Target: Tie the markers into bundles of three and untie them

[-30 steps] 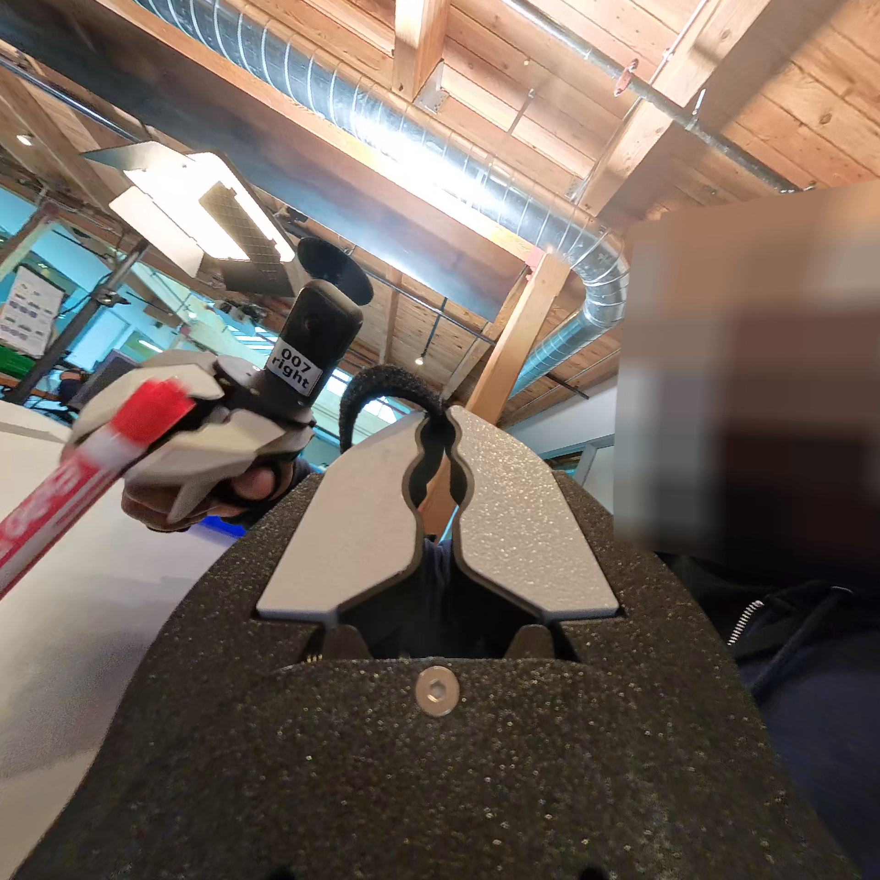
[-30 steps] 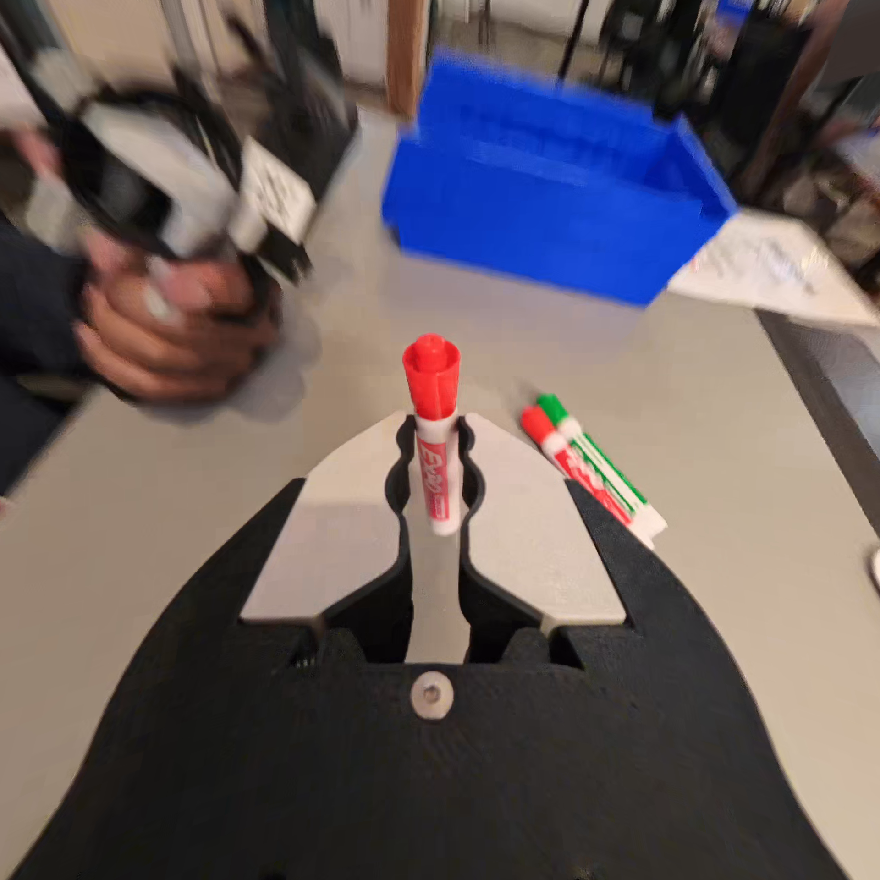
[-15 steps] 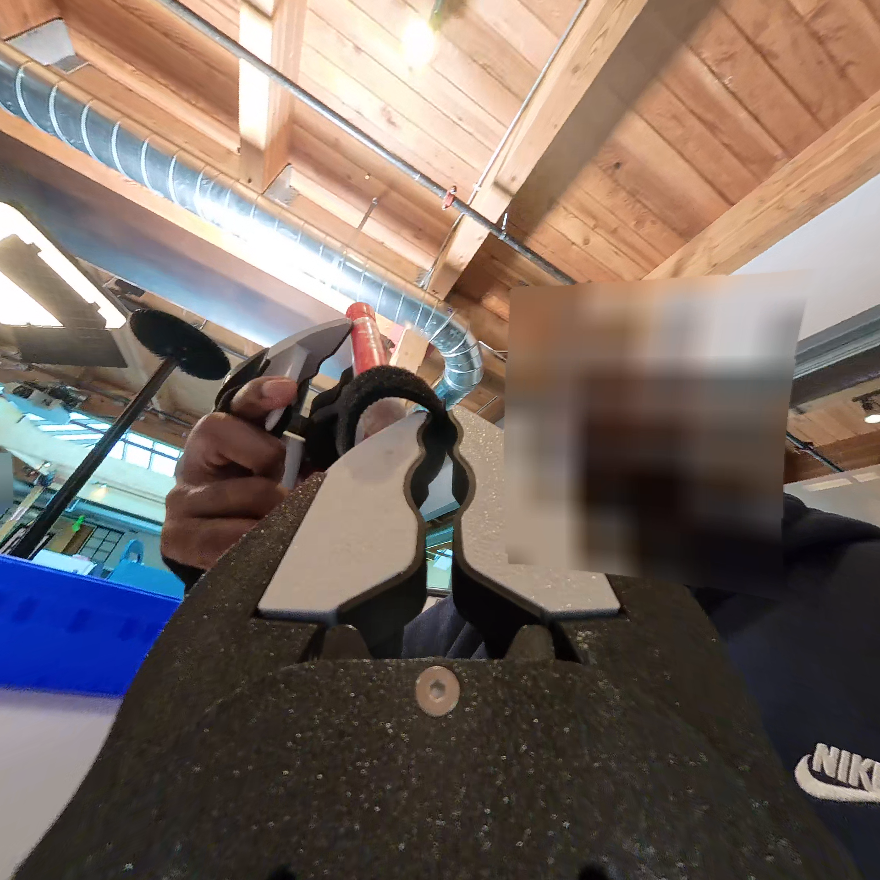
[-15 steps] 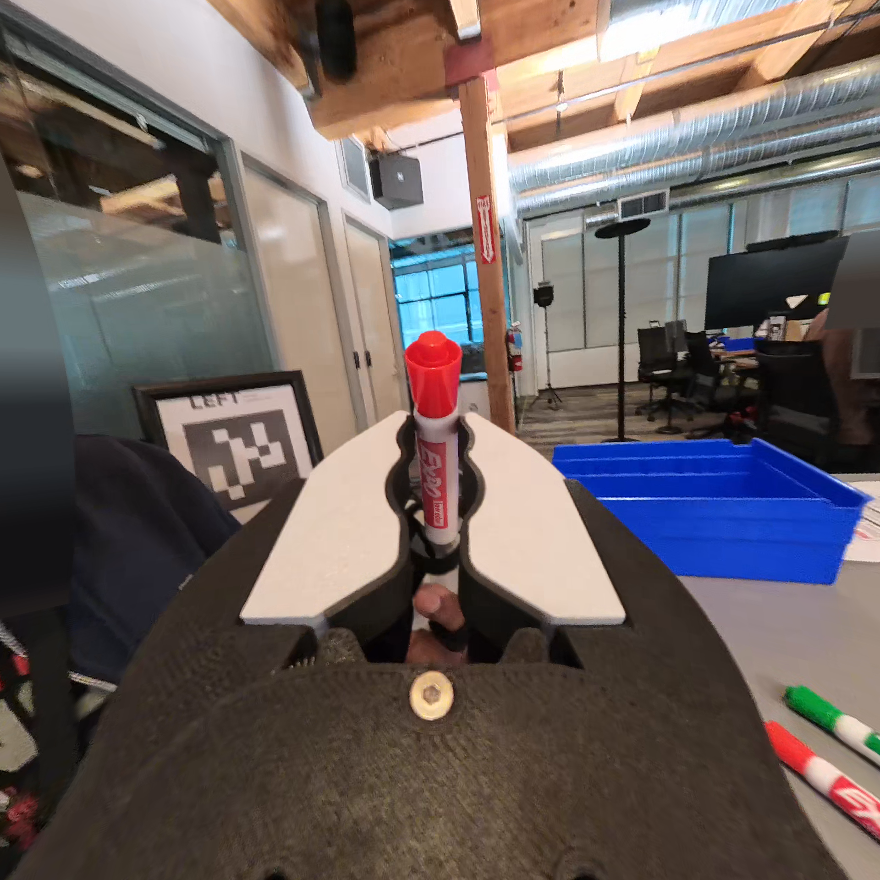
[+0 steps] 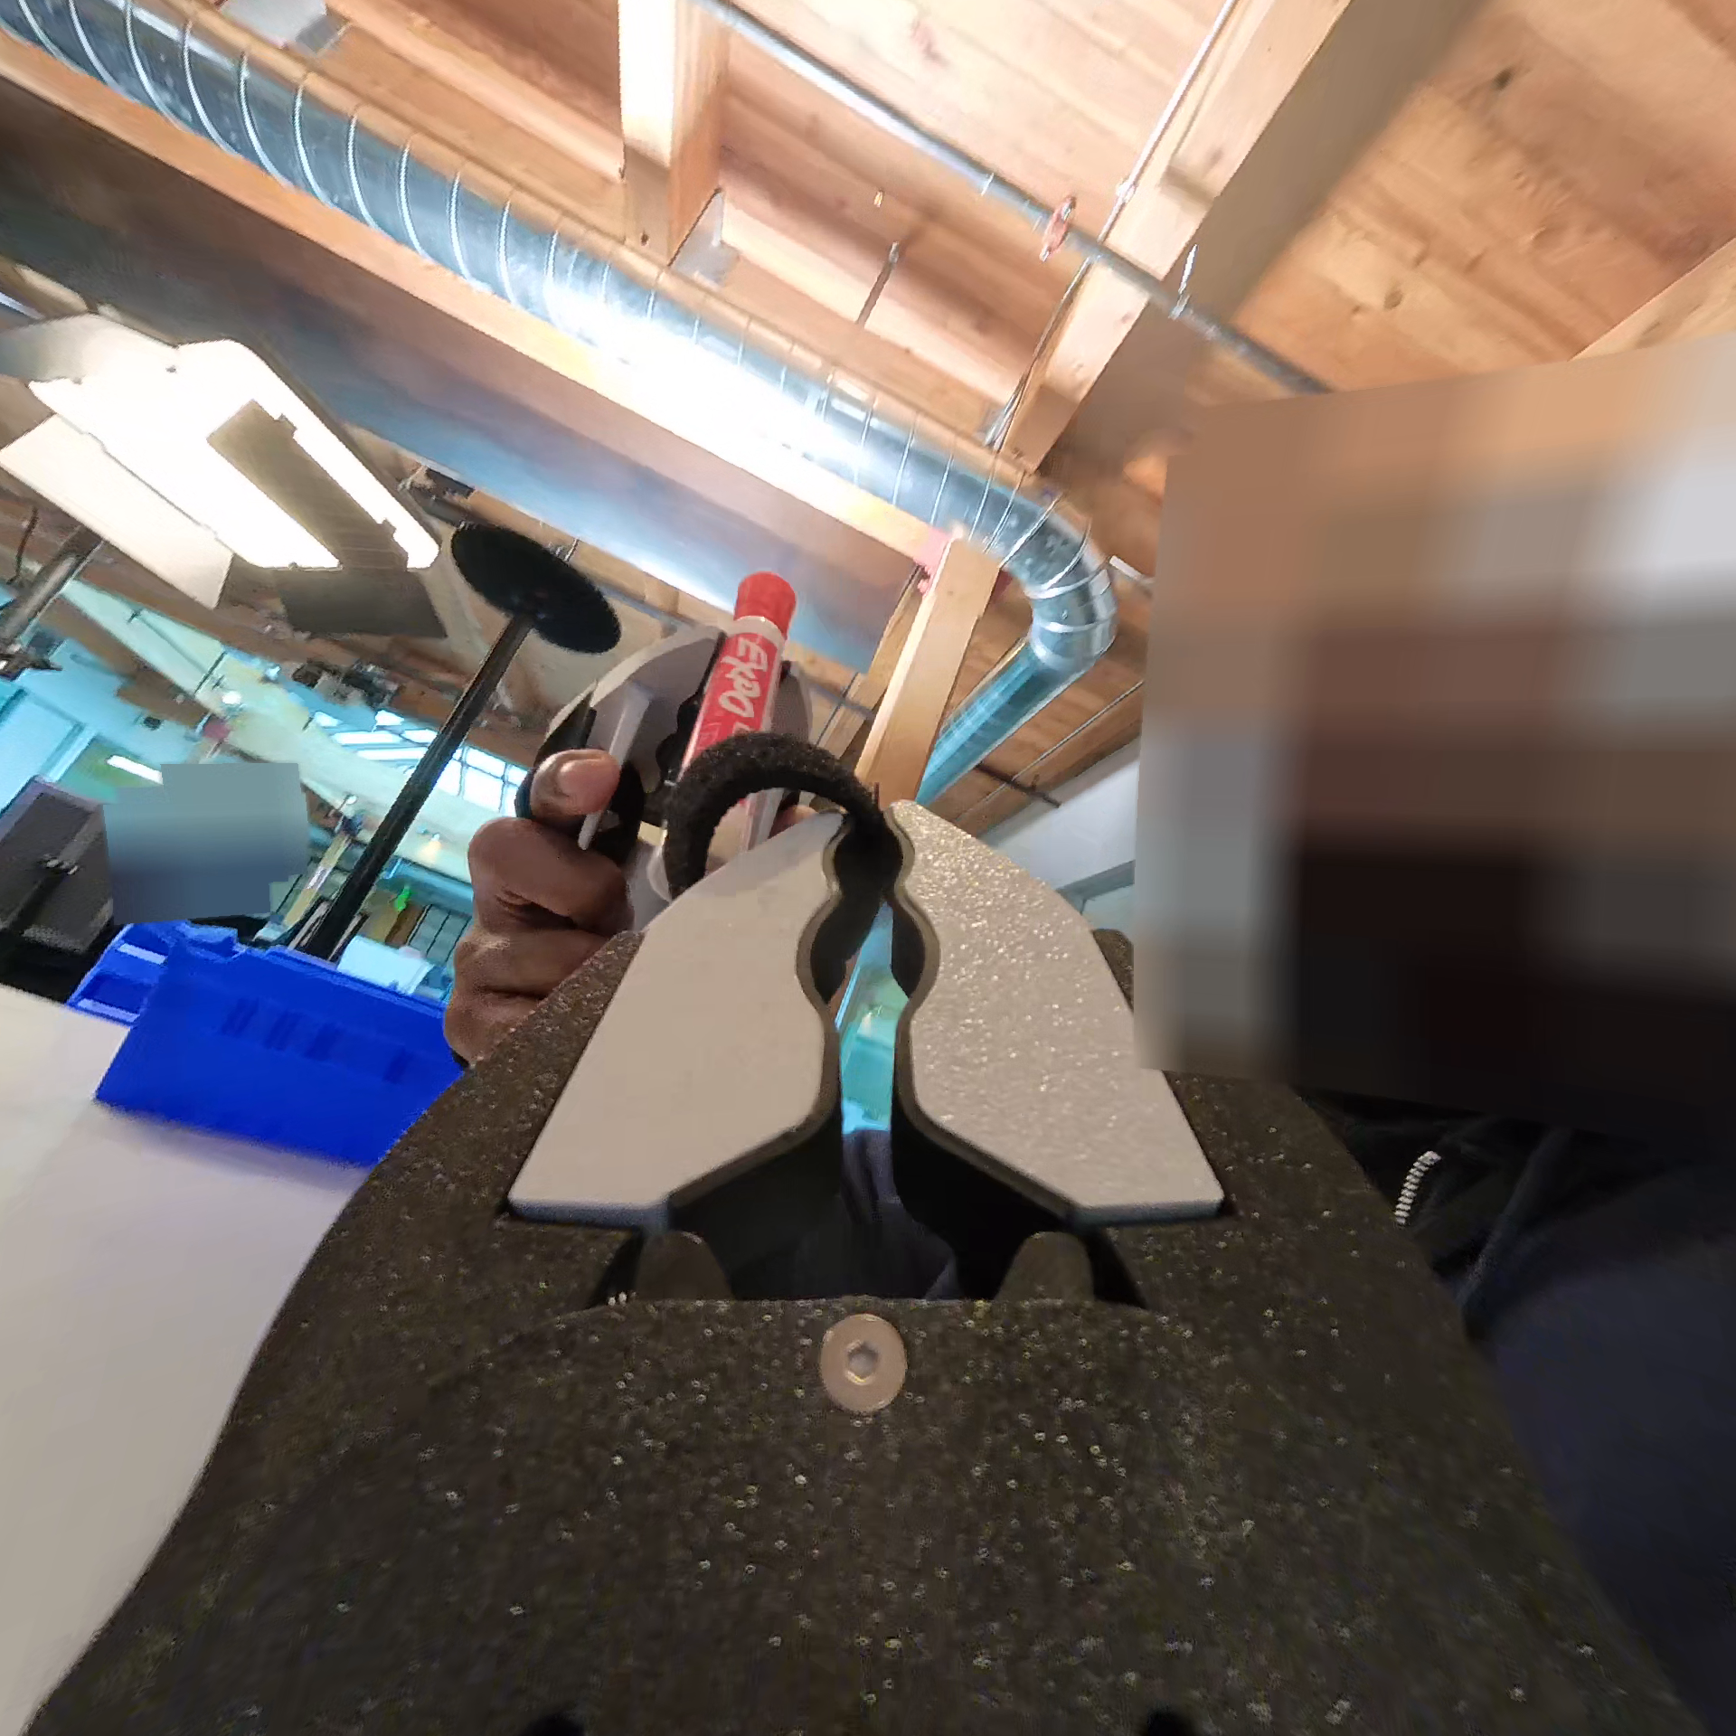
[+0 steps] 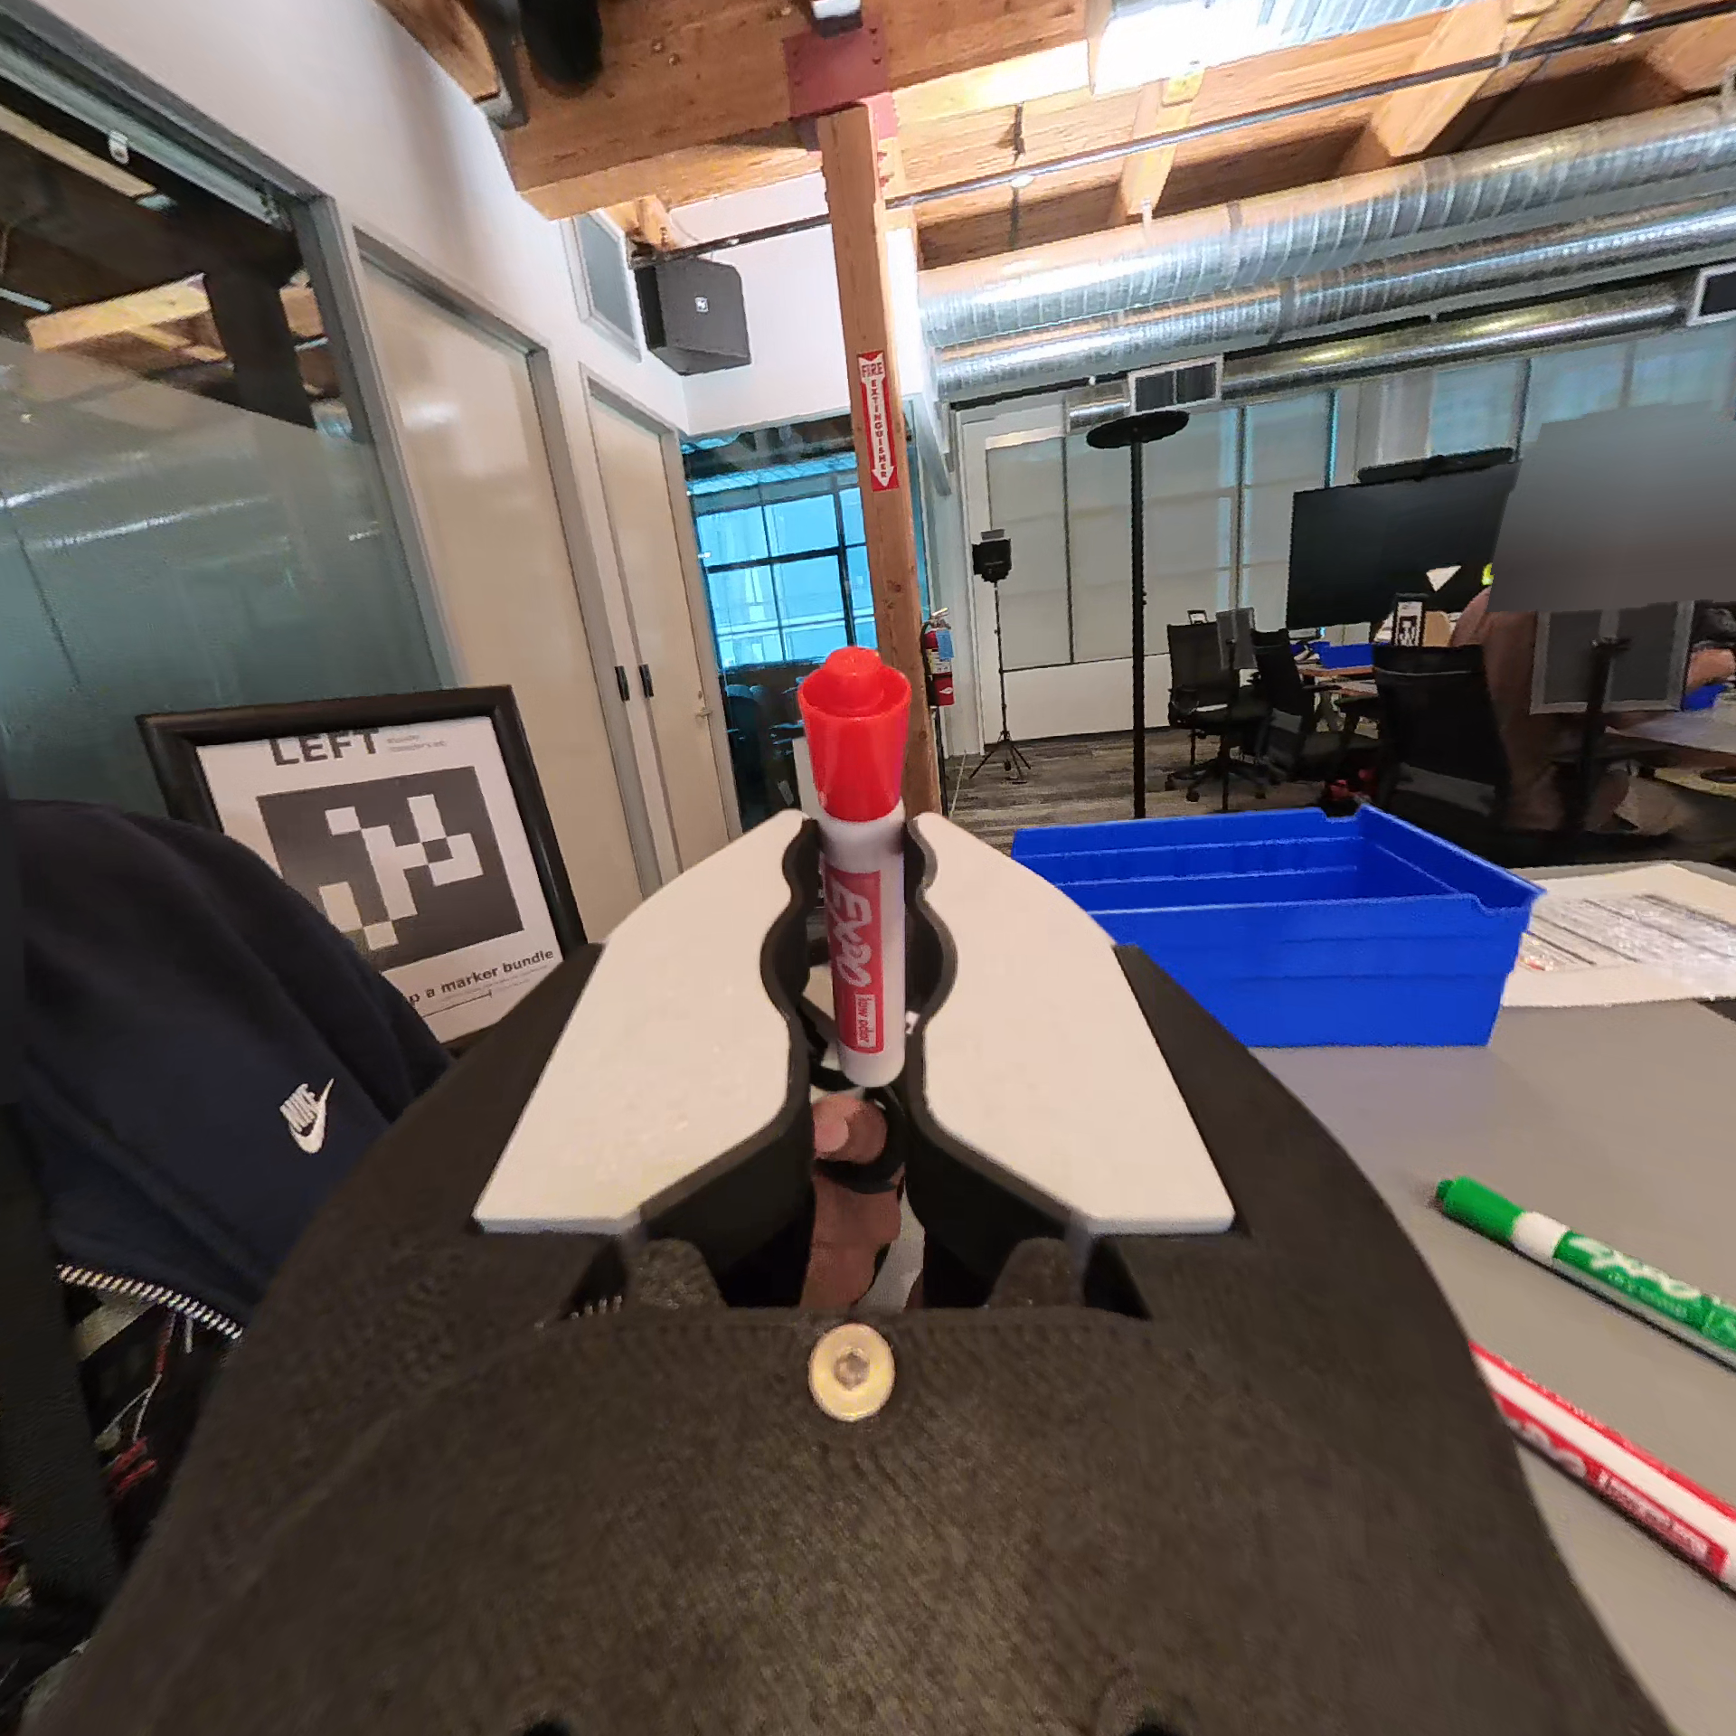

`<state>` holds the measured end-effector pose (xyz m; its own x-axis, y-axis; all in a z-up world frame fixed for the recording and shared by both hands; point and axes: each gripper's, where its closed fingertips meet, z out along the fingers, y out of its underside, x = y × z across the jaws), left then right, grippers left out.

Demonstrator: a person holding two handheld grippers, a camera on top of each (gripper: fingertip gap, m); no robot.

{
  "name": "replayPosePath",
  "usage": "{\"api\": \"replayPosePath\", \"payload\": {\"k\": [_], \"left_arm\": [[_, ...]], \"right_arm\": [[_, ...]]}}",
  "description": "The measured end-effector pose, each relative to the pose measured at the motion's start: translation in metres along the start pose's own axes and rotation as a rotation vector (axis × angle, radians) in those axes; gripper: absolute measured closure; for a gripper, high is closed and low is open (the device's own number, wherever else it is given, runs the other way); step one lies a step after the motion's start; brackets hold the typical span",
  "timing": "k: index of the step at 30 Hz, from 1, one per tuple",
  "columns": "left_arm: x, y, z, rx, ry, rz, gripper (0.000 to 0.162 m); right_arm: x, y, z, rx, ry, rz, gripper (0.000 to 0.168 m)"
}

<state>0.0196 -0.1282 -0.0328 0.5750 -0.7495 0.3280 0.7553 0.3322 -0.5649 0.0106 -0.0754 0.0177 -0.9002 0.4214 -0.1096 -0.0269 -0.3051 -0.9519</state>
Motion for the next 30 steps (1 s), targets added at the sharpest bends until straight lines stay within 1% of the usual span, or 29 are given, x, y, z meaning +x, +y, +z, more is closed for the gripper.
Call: {"api": "replayPosePath", "payload": {"k": [5,8,10,12,15,16,18,24,27,30], "left_arm": [[-0.015,0.012,0.000,-0.102,-0.106,0.019,0.158],[-0.031,0.015,-0.007,-0.180,-0.226,0.056,0.158],[-0.044,0.021,-0.014,-0.257,-0.328,0.087,0.158],[-0.059,0.029,-0.021,-0.348,-0.439,0.106,0.158],[-0.073,0.042,-0.029,-0.503,-0.553,0.158,0.158],[-0.078,0.046,-0.033,-0.557,-0.594,0.193,0.158],[-0.081,0.051,-0.034,-0.623,-0.622,0.240,0.158],[-0.092,0.059,-0.043,-0.742,-0.707,0.294,0.158],[-0.098,0.060,-0.048,-0.785,-0.750,0.302,0.158],[-0.109,0.061,-0.060,-0.843,-0.839,0.300,0.158]], "right_arm": [[0.010,0.007,-0.016,0.022,0.040,0.037,0.152],[0.021,0.016,-0.028,-0.021,0.080,0.057,0.152],[0.036,0.037,-0.037,-0.129,0.140,0.122,0.151],[0.056,0.068,-0.049,-0.272,0.223,0.224,0.152],[0.076,0.112,-0.066,-0.465,0.333,0.327,0.152],[0.078,0.122,-0.068,-0.509,0.348,0.348,0.152],[0.079,0.139,-0.071,-0.591,0.363,0.393,0.151],[0.076,0.174,-0.079,-0.745,0.377,0.463,0.152],[0.080,0.186,-0.087,-0.813,0.413,0.438,0.152],[0.083,0.195,-0.095,-0.899,0.442,0.382,0.152]]}}
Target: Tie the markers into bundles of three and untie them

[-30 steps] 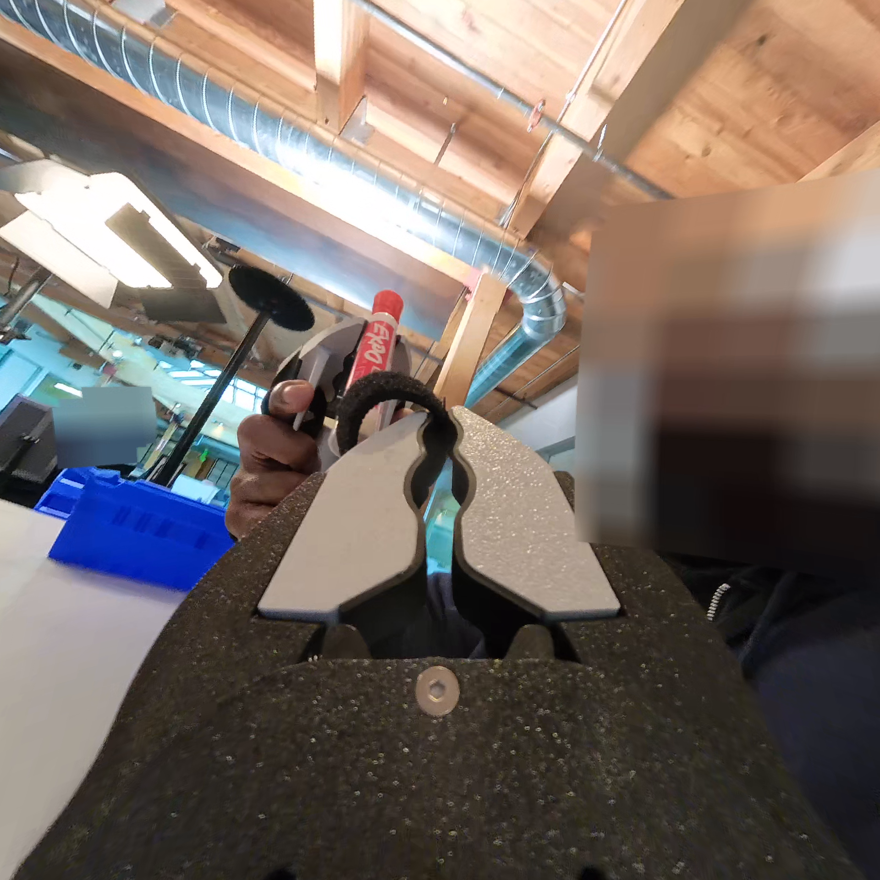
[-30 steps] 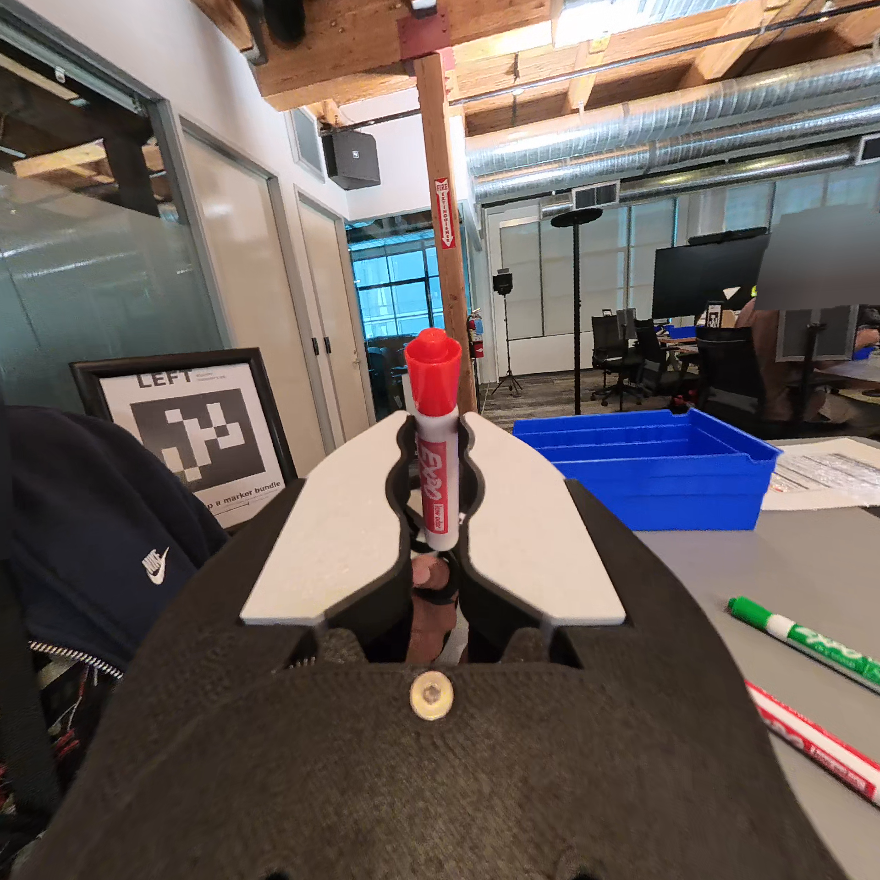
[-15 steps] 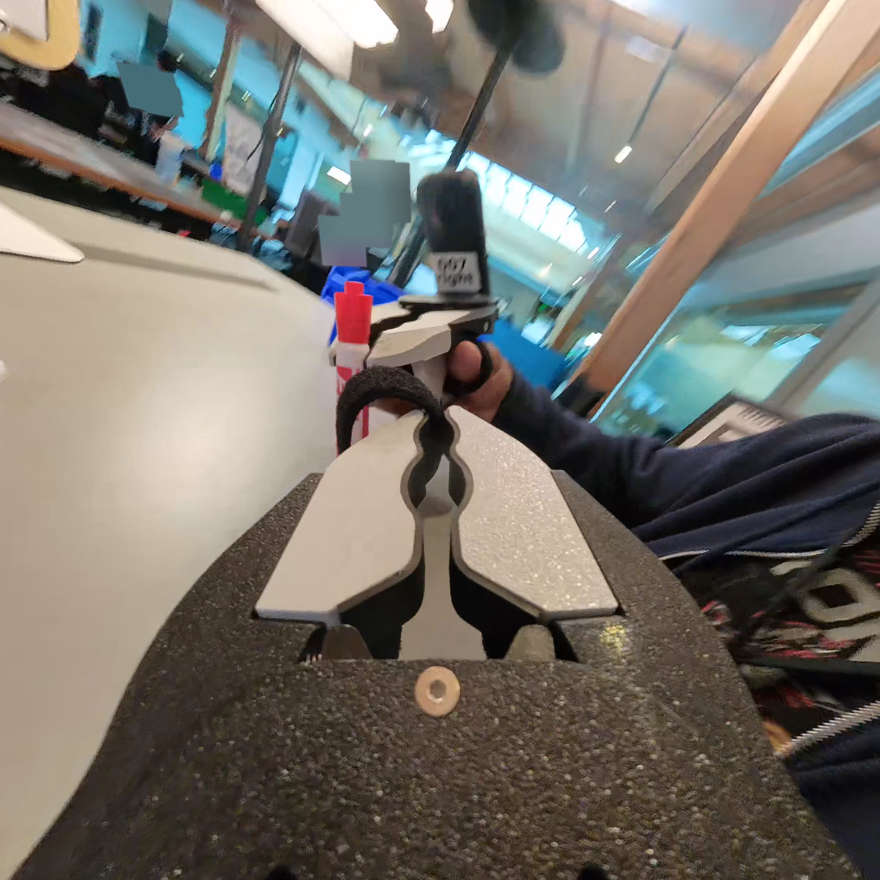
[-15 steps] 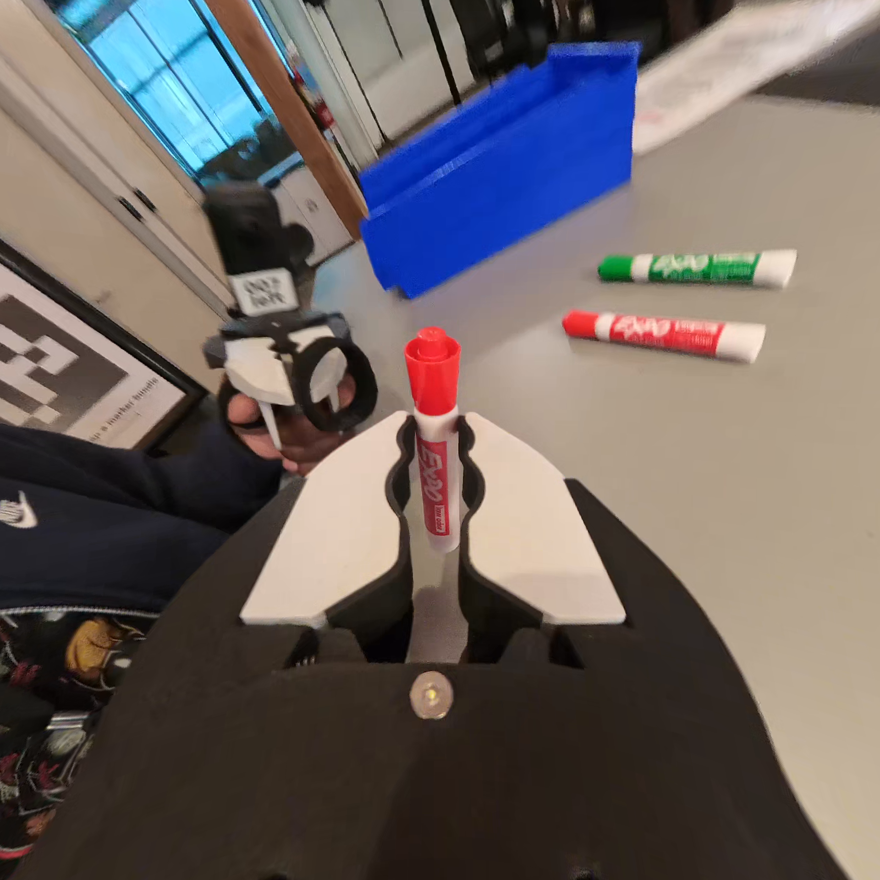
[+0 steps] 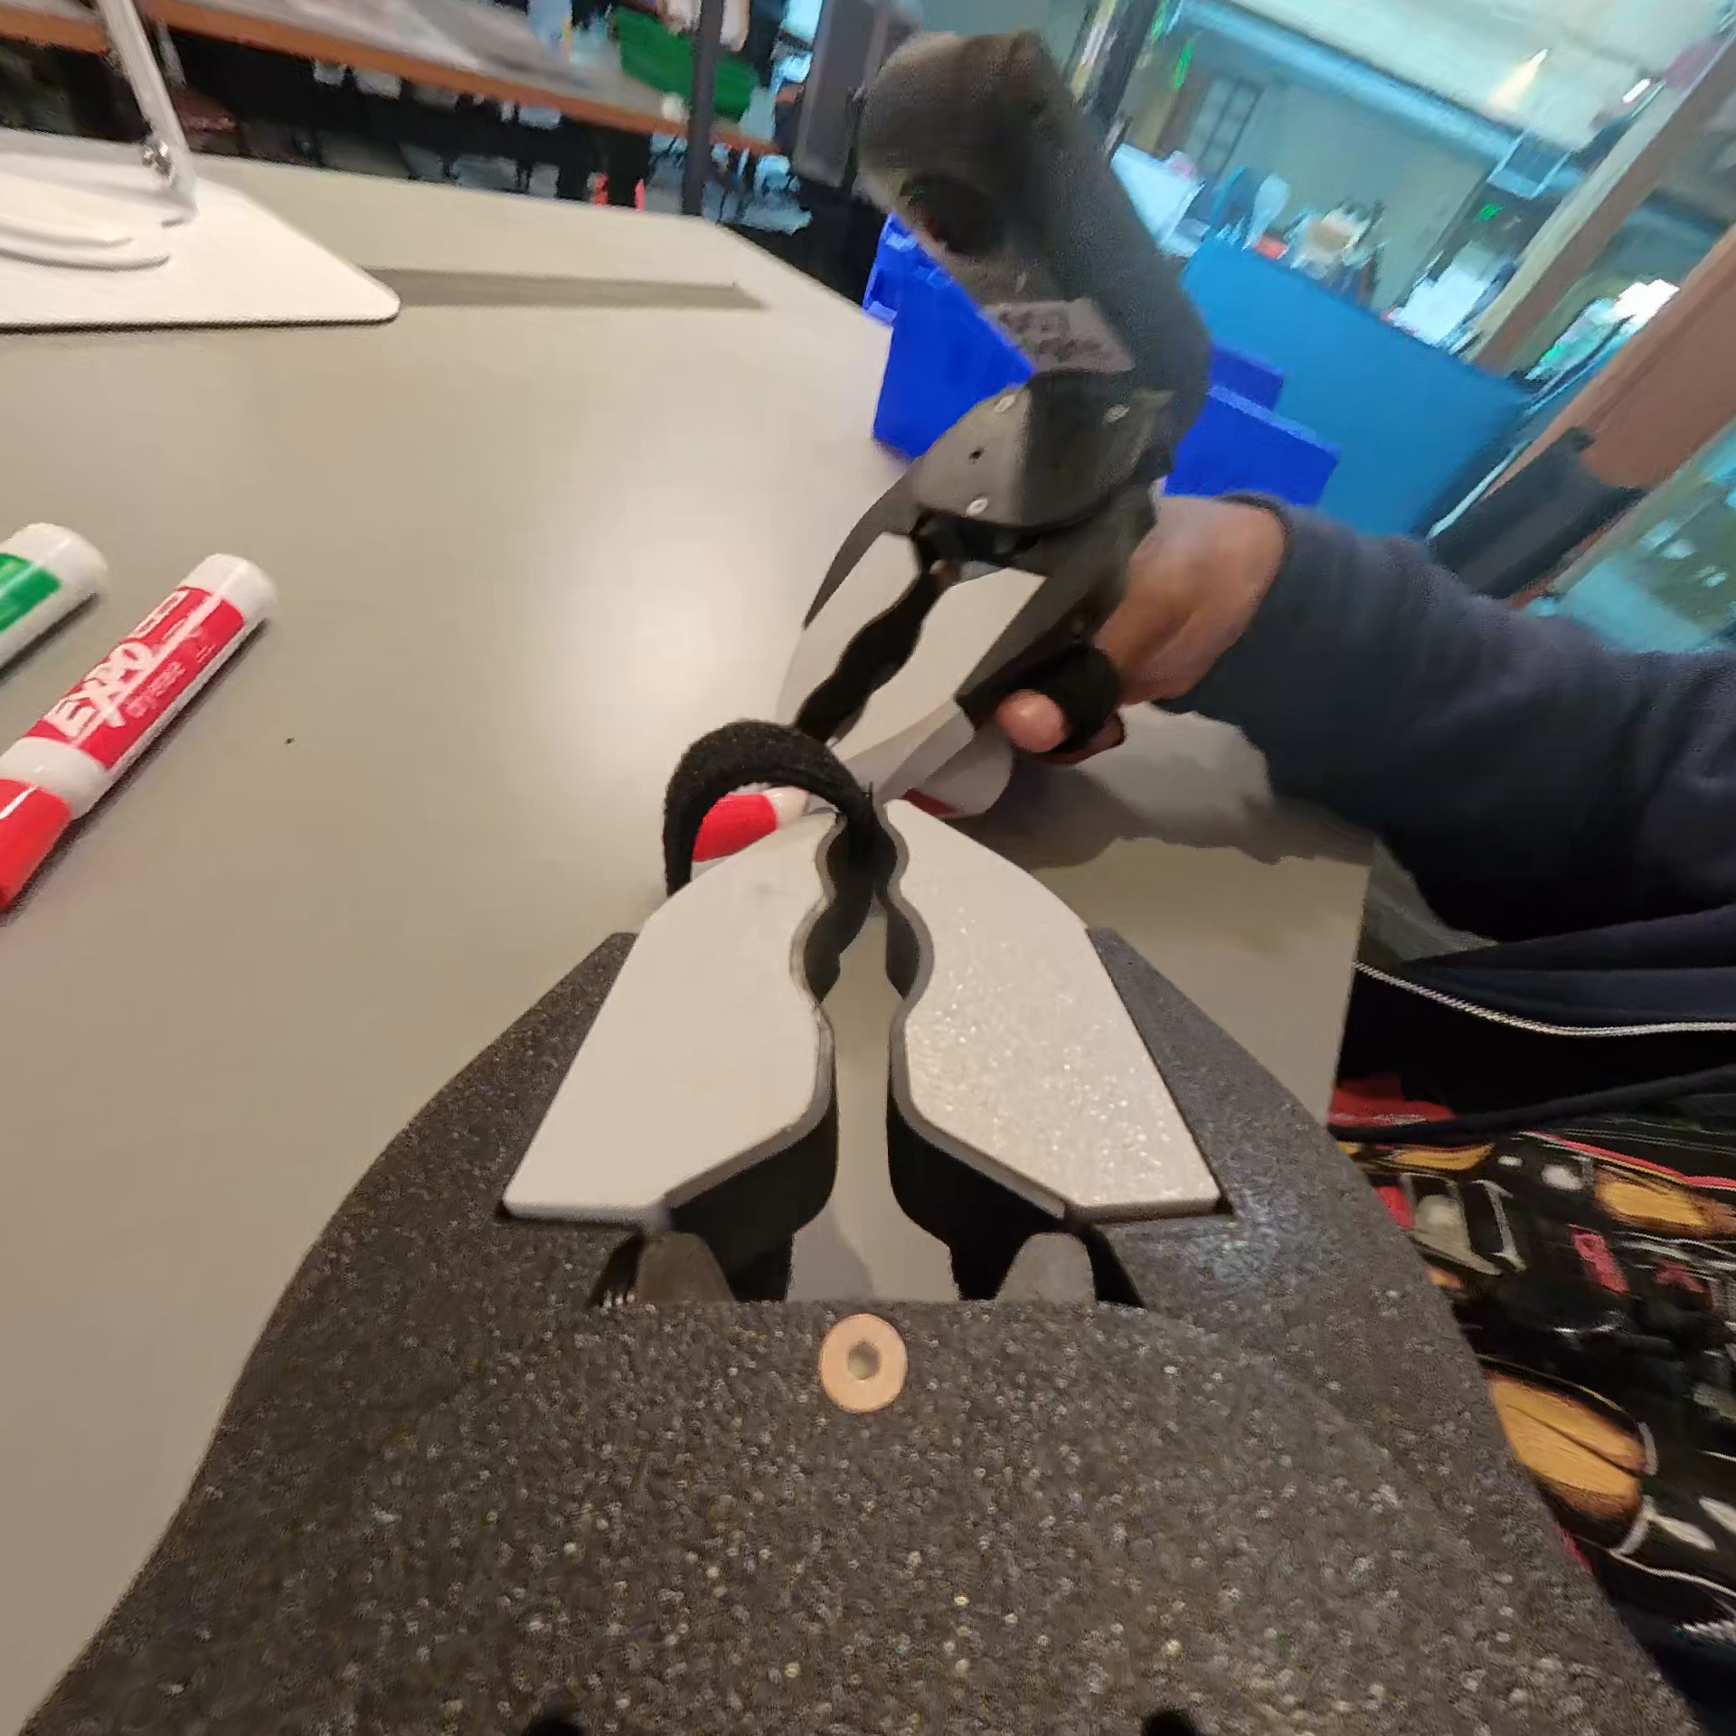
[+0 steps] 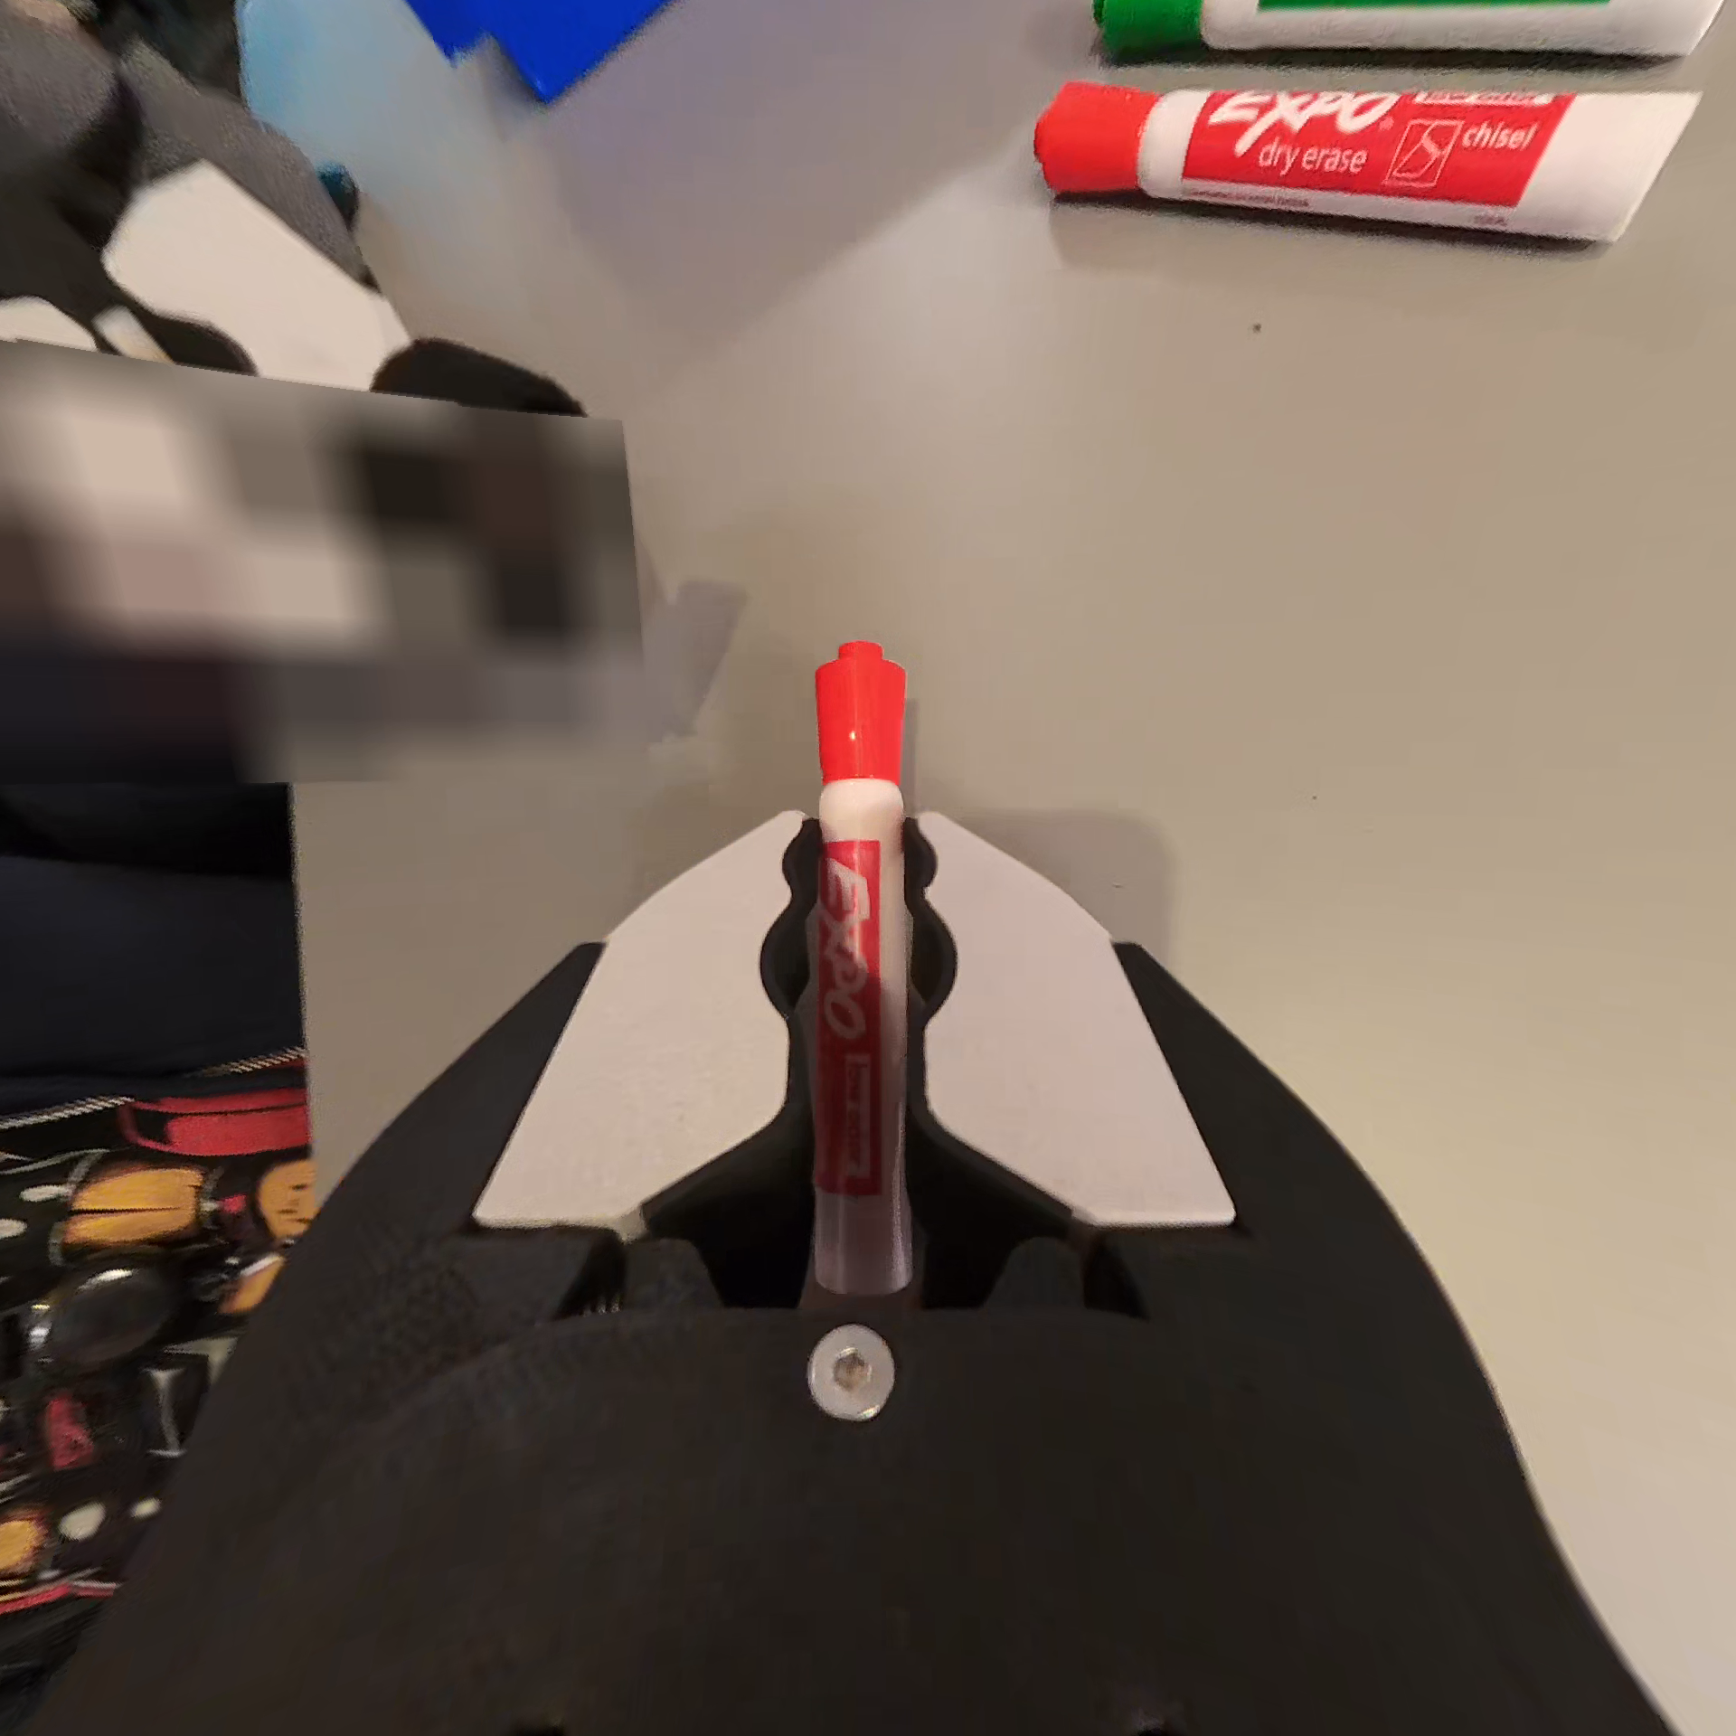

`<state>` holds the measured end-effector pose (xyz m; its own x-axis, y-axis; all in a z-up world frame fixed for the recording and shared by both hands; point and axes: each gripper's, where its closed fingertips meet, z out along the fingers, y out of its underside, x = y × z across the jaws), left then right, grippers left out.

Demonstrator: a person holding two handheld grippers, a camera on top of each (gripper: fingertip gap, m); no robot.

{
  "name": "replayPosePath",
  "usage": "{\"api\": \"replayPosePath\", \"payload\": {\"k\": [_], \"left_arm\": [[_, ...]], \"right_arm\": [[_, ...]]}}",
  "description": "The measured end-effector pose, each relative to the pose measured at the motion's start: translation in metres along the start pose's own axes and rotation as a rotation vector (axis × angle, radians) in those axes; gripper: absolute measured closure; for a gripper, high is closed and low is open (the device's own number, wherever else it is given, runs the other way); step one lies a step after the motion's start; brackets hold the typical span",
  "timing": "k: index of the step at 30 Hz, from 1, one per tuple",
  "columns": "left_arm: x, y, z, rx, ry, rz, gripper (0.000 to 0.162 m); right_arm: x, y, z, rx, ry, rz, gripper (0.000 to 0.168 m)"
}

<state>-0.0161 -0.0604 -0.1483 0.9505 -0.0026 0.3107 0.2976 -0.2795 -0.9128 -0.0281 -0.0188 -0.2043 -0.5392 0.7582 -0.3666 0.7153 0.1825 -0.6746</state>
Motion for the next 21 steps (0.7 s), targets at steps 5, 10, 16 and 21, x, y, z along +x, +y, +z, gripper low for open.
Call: {"api": "replayPosePath", "payload": {"k": [5,10,16,21], "left_arm": [[-0.024,0.024,0.015,-0.226,-0.133,0.109,0.157],[-0.033,0.042,0.024,-0.384,-0.173,0.185,0.138],[-0.008,0.015,0.011,-0.219,-0.087,0.178,0.122],[0.037,-0.004,0.010,0.066,0.104,0.036,0.120]], "right_arm": [[0.004,0.010,-0.004,-0.076,0.080,-0.106,0.152],[0.001,0.006,-0.016,-0.036,0.070,-0.103,0.152],[-0.019,-0.022,-0.035,0.151,-0.044,-0.062,0.152],[-0.068,-0.073,-0.061,0.496,-0.260,0.002,0.152]]}}
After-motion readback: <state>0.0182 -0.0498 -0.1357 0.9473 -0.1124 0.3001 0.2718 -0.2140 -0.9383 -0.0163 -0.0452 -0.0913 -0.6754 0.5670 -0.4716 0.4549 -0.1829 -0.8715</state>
